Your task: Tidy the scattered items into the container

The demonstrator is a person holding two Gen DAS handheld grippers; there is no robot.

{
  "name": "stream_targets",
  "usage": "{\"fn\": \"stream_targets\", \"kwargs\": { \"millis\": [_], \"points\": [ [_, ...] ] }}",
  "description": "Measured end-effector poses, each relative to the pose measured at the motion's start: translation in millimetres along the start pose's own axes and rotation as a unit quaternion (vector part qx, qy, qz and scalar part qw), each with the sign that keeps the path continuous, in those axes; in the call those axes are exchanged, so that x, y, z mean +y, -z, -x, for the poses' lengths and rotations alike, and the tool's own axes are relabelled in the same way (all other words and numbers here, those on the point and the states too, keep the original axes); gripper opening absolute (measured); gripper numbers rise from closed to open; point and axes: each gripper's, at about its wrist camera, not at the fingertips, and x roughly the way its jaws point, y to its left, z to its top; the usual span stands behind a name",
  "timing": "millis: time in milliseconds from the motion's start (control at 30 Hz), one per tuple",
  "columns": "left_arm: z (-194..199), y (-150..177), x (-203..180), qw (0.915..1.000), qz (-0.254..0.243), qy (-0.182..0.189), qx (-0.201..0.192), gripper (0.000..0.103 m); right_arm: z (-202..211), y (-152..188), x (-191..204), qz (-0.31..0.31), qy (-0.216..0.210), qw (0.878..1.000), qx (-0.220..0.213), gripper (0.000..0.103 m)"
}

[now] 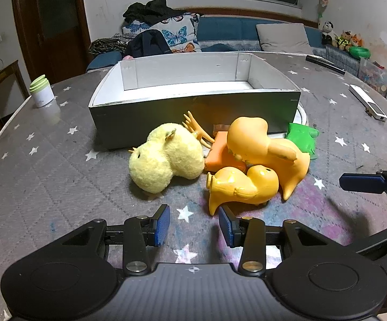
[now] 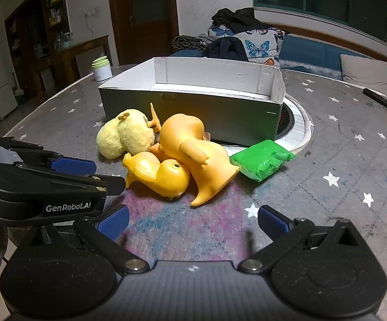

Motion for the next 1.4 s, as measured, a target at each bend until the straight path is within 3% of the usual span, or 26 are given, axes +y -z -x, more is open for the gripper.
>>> {"fn": "stream_targets", "kwargs": {
  "millis": [700, 1000, 1100, 1400],
  "points": [
    [-0.2, -15.8, 10.6, 0.9997, 0.011, 0.021, 0.003, 0.042, -2.6, -13.5, -5.7, -0.006, -0.012, 1.000, -0.016, 0.102],
    [11.8, -36.0, 17.8, 0.9968, 0.037, 0.070, -0.015, 0.042, 6.0, -26.0, -14.2, -0.013, -0.029, 0.999, -0.040, 0.097],
    [9.1, -44.9, 17.1, 0.9938, 0.048, 0.099, -0.015, 0.042, 4.3, -31.1, -17.5, -0.016, -0.035, 0.998, -0.044, 0.092],
    [-12.7, -63.8, 10.9, 0.9887, 0.057, 0.139, 0.003, 0.042, -15.8, -40.1, -22.4, -0.017, -0.053, 0.998, -0.033, 0.078]
  ]
}}
